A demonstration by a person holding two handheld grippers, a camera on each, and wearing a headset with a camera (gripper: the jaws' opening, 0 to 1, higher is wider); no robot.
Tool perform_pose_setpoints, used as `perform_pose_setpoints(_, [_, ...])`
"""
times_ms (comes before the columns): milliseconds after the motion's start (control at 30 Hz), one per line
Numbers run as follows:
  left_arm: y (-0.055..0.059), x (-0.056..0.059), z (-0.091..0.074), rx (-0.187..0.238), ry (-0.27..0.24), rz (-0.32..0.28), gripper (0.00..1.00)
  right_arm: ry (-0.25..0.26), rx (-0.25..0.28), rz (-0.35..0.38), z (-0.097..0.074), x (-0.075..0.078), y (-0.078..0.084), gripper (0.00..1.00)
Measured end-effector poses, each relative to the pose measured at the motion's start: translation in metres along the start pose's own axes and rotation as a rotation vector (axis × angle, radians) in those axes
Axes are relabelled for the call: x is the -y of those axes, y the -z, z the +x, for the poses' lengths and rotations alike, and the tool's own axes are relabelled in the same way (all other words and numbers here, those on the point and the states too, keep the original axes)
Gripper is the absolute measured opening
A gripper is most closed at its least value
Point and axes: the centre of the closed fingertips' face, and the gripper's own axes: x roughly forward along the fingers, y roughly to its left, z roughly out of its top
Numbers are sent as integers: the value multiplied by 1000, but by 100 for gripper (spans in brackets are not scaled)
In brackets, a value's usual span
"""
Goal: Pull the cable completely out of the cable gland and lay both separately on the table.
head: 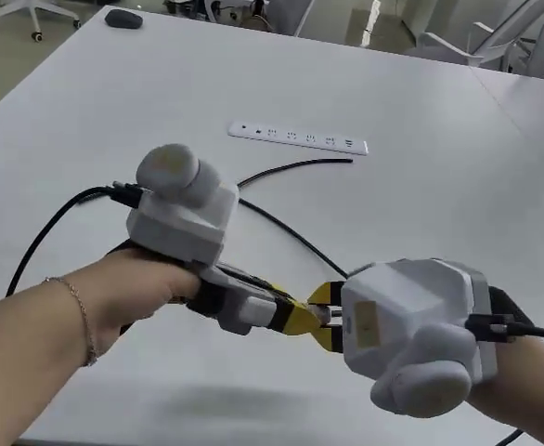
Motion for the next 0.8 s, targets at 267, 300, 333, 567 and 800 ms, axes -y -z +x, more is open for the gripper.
perform_pose_setpoints(267, [-13,1,-3,30,-43,314,17,48,15,243,-8,9,11,24])
perform_pose_setpoints(300, [-12,0,-3,-2,-76,438,17,53,14,266,-8,9,13,23])
perform_pose_setpoints(333, [-9,-1,-3,-37,-96,516,17,62,15,305,-8,9,15,24])
perform_pose_setpoints(567, [6,7,7,-155,-123,814,17,29,9,338,-6,-3,18,23])
perform_pose_setpoints(800, [3,10,6,-137,-100,795,17,-27,-19,304,-5,-15,25,3])
